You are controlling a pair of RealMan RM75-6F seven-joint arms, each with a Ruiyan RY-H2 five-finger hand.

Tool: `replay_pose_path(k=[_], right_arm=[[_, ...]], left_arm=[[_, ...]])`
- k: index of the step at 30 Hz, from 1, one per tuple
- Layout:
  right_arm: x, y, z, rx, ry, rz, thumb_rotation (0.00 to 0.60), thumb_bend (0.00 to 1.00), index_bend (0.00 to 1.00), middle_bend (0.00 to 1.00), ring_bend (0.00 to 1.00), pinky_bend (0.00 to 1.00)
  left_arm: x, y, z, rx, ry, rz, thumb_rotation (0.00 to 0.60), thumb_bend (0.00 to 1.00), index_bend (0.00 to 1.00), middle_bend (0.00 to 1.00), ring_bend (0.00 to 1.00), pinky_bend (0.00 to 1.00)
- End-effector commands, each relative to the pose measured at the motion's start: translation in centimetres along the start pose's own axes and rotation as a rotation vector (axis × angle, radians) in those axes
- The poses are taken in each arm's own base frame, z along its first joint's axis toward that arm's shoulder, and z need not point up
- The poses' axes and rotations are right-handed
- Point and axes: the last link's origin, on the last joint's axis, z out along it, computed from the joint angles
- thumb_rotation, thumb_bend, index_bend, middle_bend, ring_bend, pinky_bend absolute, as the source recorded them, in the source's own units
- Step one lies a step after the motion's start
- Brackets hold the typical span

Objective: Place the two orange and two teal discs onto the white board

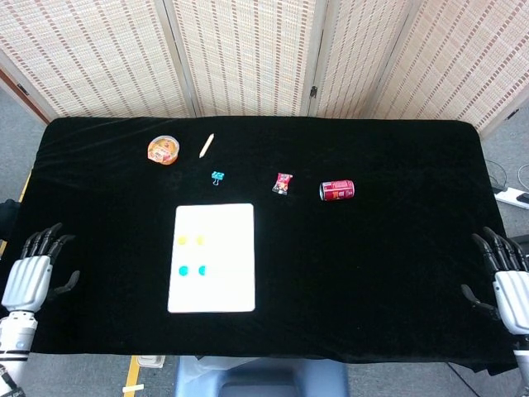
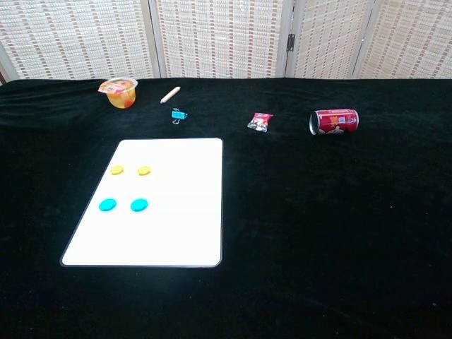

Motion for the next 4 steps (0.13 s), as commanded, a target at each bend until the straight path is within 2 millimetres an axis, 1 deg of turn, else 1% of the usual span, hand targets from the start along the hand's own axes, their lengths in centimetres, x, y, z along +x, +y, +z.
replay_pose_path(k=[1,4], right_arm=[[-0.30,0.09,-0.33,-0.002,-0.011,0.012,0.600,0.35,0.00,0.02,0.00,0.00],[-0.54,0.06,-0.45,0.000,-0.020,0.025,0.600,0.35,0.00,0.02,0.00,0.00]], left_arm=[[0.20,-0.29,-1.62,0.020,0.030,-0.015,0.600,0.41,0.22,0.06,0.00,0.00],[0.23,-0.50,-2.52,0.031,0.056,-0.004,0.600,0.41,0.22,0.06,0.00,0.00]])
